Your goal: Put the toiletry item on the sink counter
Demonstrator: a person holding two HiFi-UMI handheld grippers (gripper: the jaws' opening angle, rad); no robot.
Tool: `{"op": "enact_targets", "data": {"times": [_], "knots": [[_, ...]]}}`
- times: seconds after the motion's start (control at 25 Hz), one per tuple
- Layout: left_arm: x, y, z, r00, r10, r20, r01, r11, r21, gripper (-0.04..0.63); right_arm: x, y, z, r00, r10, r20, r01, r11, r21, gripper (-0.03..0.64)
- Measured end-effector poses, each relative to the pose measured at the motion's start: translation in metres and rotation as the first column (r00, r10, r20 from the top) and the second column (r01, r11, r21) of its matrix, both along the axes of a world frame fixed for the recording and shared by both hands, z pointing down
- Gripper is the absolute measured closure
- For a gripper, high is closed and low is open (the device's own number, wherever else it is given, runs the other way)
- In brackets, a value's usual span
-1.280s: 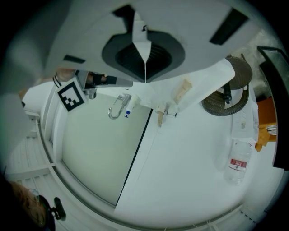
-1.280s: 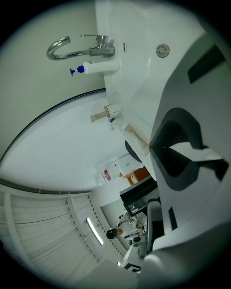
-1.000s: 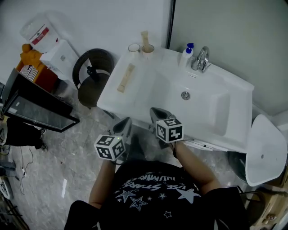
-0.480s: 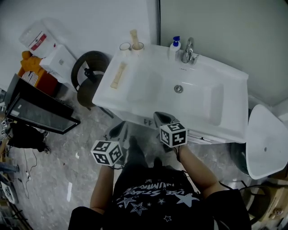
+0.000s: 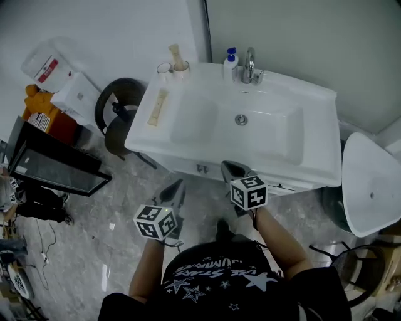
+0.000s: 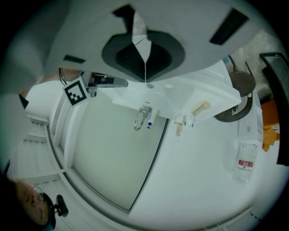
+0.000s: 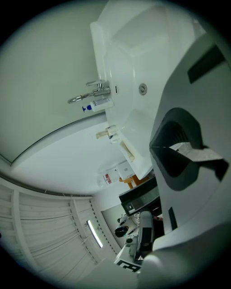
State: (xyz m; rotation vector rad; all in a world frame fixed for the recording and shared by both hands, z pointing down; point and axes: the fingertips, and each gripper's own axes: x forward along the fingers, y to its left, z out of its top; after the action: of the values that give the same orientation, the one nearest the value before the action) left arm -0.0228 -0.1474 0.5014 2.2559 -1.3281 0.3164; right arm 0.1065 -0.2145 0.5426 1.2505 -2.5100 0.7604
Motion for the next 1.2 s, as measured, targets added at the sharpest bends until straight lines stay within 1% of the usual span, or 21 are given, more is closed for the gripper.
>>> {"op": "enact_targets", "data": {"times": [0.16, 0.32, 0.56, 0.92, 1.2], "knots": [[0.006, 0.011, -0.001, 0.999, 0.032, -0.026, -0.032, 0.999, 0.01, 0.575, 0.009, 0.011, -0.002, 0.999, 0.047, -0.013, -0.047, 0.999, 0.006, 0.603], [0.004, 0.033, -0.005, 0.997, 0.054, -0.054, -0.054, 0.998, 0.017, 0.575, 0.011, 0.03, -0.007, 0.996, 0.09, -0.017, -0.09, 0.996, 0.01, 0.603], [-0.007, 0.074, -0.003, 0.994, 0.095, -0.06, -0.094, 0.995, 0.017, 0.575, 0.01, 0.072, -0.013, 0.987, 0.159, -0.01, -0.159, 0.987, 0.012, 0.603], [-0.006, 0.122, -0.015, 0.984, 0.163, -0.075, -0.159, 0.986, 0.055, 0.575, 0.012, 0.134, -0.028, 0.975, 0.222, -0.014, -0.221, 0.974, 0.056, 0.603], [0.003, 0.161, -0.024, 0.974, 0.211, -0.081, -0.204, 0.975, 0.087, 0.575, 0.015, 0.18, -0.035, 0.971, 0.238, -0.021, -0.235, 0.969, 0.08, 0.603]]}}
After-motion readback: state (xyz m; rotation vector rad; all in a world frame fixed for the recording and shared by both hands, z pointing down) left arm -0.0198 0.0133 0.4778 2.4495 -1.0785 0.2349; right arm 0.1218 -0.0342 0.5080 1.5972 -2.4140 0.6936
